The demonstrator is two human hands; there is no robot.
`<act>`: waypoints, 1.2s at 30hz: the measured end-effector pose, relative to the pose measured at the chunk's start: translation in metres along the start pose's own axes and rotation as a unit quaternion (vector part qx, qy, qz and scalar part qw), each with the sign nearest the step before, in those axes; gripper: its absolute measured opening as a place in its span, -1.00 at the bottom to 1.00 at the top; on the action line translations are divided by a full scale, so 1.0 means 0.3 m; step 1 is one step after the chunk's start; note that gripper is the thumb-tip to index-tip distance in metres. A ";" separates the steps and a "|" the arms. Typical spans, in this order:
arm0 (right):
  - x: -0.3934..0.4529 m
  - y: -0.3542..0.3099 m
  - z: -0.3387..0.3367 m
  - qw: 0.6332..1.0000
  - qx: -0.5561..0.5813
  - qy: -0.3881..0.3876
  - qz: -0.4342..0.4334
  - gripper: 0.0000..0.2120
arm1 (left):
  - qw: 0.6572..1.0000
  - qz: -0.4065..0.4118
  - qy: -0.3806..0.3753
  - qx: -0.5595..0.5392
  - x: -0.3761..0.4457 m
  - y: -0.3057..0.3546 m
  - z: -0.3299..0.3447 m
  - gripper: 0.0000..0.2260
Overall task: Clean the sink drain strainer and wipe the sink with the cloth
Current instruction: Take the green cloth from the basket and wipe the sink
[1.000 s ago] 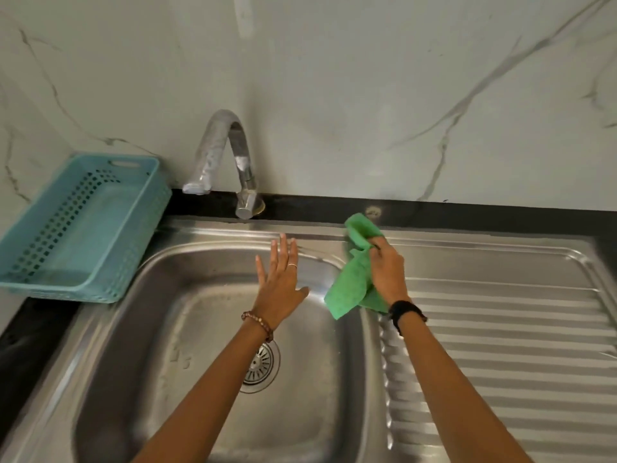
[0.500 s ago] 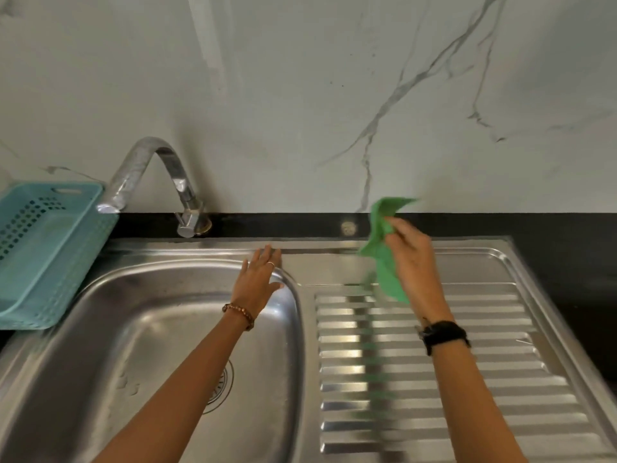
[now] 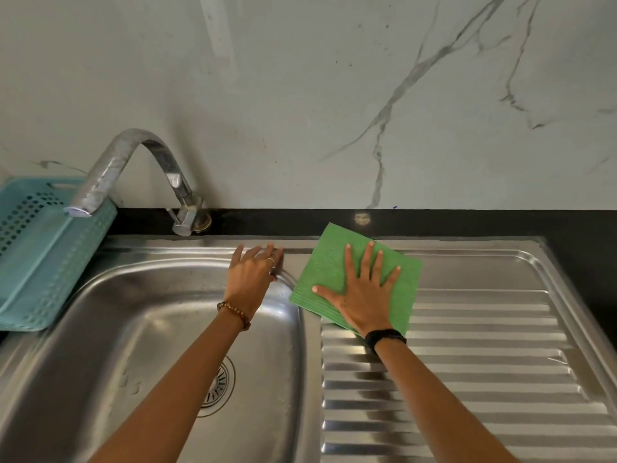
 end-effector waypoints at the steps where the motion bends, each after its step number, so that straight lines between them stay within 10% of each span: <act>1: 0.007 -0.016 0.005 1.000 -0.003 0.013 0.001 0.02 | 1.000 0.006 0.011 0.006 0.001 0.000 -0.004 -0.52; 10: 0.056 -0.247 0.035 0.998 0.008 0.031 -0.058 -0.15 | 1.000 0.009 0.007 0.002 0.010 -0.012 -0.011 -0.57; 20: -0.023 -0.397 0.064 0.963 -0.033 0.004 -0.268 -0.46 | 0.967 -0.074 0.016 -0.243 -0.128 -0.042 0.054 -0.35; 36: -0.077 0.299 -0.115 0.995 0.090 0.004 0.042 -0.52 | 0.953 0.040 -0.062 -0.293 -0.036 0.147 0.122 0.16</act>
Point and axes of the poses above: each hand's wrist, its own x-axis towards the middle knuckle, its own z-axis out of the palm, y = z × x, the point moved 7 cm from there along x, towards the middle knuckle, and after that the axes turned 4 degrees about z, right-handed, at the moved point
